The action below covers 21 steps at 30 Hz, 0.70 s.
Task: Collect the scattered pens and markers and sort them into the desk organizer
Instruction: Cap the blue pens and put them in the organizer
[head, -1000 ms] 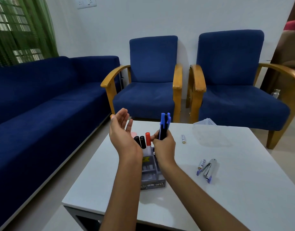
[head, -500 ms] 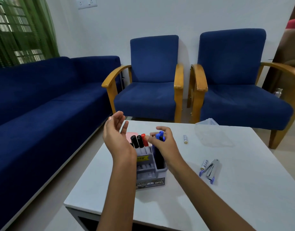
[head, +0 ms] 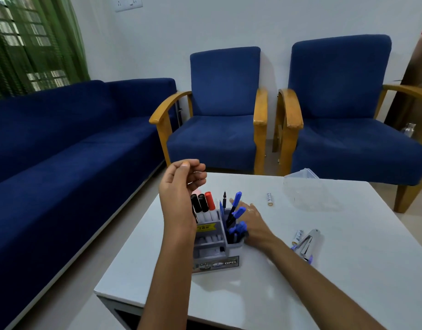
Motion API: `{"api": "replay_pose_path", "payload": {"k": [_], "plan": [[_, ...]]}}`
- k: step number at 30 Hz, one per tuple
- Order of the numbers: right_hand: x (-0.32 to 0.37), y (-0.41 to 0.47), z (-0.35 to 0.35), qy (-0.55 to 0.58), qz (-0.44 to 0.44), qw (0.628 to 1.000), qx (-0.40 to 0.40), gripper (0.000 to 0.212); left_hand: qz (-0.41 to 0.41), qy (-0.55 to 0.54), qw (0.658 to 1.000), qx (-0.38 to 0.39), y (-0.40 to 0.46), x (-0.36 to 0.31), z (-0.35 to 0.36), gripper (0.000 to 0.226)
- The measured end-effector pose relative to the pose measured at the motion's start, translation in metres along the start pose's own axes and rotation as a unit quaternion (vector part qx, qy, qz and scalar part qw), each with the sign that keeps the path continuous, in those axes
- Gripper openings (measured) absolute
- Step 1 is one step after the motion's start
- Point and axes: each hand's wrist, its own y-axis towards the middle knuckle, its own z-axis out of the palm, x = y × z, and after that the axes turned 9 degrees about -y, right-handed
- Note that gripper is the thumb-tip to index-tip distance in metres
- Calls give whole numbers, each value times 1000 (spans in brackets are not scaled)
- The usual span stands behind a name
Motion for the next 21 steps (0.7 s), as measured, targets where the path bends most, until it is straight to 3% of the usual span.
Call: {"api": "replay_pose_path", "payload": {"k": [5,11,12,15,18,20,21], "plan": [[4,-2,15,-86,9,988,-127,24,10,23,1000,-7,-6,3,5,23],[10,-8,0,-113,75,977,-167,21,-10,103,986,127,-32,8,11,24],[13,-11,-4,-122,88,978,-144,24,-6,110,985,135,-35,8,10,24],[12,-12,-2,-140,105,982,-74,31,23,120,986,114,-40,10,7,23],[19,-16,-5,-158,82,979,-101,20,71,117,989,52,-40,10,2,22],[16,-16,-3,-131,92,981,-106,24,117,103,987,25,-39,5,-5,21],[14,-17,-9,-54,114,987,-96,33,141,99,985,13,-36,2,-11,20]]}}
